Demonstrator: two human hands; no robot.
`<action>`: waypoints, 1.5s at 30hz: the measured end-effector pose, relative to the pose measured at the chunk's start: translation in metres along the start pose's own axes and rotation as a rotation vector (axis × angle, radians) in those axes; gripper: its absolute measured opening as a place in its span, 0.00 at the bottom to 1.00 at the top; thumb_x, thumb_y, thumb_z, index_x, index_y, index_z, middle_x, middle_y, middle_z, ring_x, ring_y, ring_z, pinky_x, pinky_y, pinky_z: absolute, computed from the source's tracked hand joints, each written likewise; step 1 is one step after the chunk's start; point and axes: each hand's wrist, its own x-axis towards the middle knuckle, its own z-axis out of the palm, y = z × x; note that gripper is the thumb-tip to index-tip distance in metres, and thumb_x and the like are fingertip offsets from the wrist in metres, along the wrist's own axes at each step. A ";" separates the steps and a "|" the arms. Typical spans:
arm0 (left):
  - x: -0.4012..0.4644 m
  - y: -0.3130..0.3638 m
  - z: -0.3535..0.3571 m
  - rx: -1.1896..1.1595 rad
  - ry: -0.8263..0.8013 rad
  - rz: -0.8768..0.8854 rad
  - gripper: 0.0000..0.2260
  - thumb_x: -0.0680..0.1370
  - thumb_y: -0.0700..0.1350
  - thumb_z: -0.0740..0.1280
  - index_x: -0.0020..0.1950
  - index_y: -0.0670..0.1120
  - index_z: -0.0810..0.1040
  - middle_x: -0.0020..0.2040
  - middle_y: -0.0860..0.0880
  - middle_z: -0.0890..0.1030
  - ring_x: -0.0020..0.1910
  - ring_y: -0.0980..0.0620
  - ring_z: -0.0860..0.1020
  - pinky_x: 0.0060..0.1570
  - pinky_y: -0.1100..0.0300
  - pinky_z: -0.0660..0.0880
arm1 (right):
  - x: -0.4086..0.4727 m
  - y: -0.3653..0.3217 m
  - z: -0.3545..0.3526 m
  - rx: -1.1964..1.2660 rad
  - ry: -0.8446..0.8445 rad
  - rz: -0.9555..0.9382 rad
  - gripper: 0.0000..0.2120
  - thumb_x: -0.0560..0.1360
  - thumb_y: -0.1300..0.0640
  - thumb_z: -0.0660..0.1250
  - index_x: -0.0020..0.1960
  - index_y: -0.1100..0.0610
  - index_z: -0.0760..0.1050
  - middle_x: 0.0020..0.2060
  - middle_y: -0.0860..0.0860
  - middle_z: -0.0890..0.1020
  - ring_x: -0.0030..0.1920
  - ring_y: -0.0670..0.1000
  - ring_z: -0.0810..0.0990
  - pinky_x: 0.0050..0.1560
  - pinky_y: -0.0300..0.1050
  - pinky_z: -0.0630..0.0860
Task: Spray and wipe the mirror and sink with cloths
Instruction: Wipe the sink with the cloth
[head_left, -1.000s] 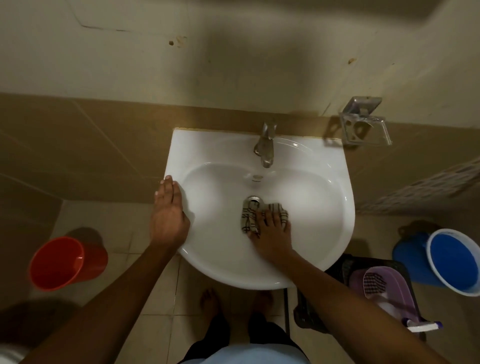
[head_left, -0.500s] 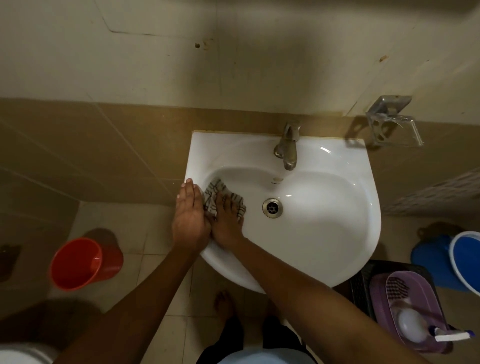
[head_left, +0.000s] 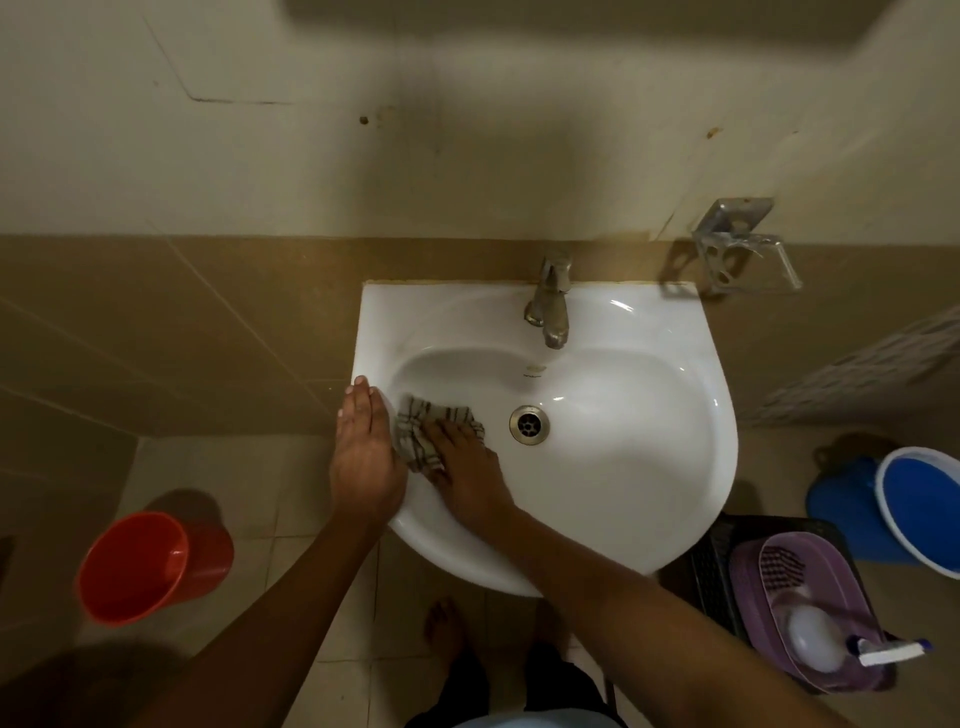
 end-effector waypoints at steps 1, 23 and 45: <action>0.000 -0.001 0.000 -0.004 0.007 -0.010 0.32 0.73 0.29 0.59 0.77 0.32 0.55 0.79 0.35 0.54 0.79 0.37 0.52 0.78 0.46 0.49 | -0.010 0.014 -0.005 -0.072 -0.018 -0.021 0.28 0.81 0.49 0.59 0.79 0.49 0.57 0.78 0.51 0.61 0.78 0.55 0.57 0.71 0.59 0.65; 0.001 0.007 -0.001 0.018 -0.008 -0.028 0.32 0.74 0.29 0.58 0.78 0.33 0.54 0.80 0.37 0.53 0.80 0.39 0.50 0.79 0.47 0.48 | 0.058 -0.011 -0.116 1.397 0.804 0.816 0.30 0.84 0.54 0.54 0.80 0.45 0.43 0.68 0.61 0.74 0.59 0.60 0.79 0.61 0.57 0.77; 0.002 0.005 -0.003 -0.032 0.005 -0.030 0.30 0.75 0.29 0.58 0.77 0.32 0.56 0.79 0.35 0.55 0.79 0.37 0.54 0.78 0.46 0.49 | 0.010 0.075 -0.192 -0.044 0.645 0.533 0.28 0.81 0.60 0.60 0.79 0.50 0.59 0.77 0.54 0.64 0.75 0.62 0.61 0.67 0.67 0.67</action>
